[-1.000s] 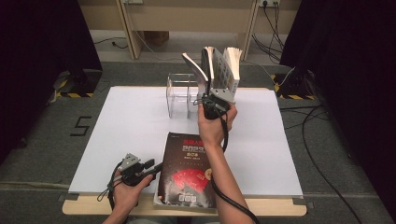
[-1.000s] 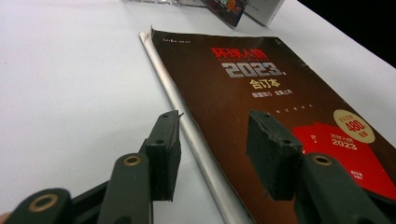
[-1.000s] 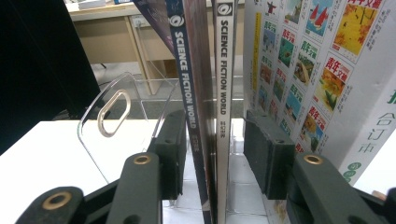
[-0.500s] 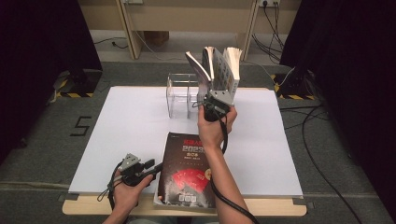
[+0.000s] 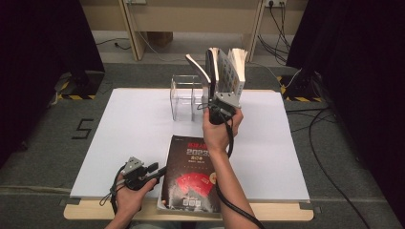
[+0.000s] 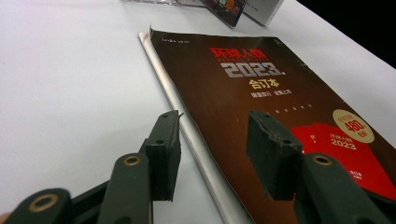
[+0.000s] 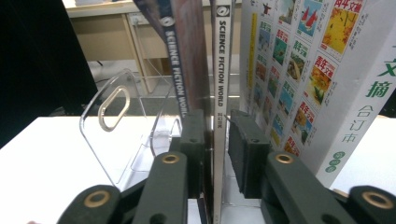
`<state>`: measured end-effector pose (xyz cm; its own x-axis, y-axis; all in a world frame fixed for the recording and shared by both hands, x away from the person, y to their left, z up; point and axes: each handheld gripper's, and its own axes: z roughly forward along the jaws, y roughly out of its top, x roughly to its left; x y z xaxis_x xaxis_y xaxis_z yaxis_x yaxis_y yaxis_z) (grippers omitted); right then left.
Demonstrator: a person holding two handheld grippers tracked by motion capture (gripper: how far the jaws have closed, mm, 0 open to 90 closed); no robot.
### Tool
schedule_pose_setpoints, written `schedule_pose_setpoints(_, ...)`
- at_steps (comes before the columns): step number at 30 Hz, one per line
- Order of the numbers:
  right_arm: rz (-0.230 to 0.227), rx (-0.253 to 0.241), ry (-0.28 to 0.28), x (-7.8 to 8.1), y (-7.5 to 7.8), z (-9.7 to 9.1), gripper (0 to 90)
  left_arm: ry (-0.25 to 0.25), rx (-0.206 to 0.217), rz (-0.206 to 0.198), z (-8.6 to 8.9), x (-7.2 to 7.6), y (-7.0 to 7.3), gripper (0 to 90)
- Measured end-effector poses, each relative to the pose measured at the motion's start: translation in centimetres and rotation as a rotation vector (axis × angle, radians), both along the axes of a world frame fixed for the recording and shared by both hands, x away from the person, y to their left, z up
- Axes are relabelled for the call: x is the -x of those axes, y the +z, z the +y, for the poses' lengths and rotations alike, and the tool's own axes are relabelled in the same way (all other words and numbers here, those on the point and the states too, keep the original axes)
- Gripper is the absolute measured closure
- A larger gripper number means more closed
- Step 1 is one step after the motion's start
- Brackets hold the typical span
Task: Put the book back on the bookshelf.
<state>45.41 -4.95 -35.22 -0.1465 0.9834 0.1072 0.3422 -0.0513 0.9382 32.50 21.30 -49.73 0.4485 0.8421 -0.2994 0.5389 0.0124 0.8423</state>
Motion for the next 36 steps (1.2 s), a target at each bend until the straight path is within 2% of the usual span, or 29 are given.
schedule_pose_setpoints(6, -0.004, -0.010, 0.026, 0.7, -0.2, 0.3, 72.5, 0.001, 0.000, 0.000, 0.0, 0.0, 0.0, 54.2)
schedule_pose_setpoints(18, 0.009, 0.031, 0.104, 1.7, -1.9, 2.1, 70.7, 0.001, -0.003, -0.002, 0.0, 0.0, 0.0, 54.3)
schedule_pose_setpoints(36, 0.000, 0.032, 0.128, 1.8, -2.5, 2.4, 64.6, -0.001, -0.003, -0.002, 0.0, 0.0, 0.0, 54.2)
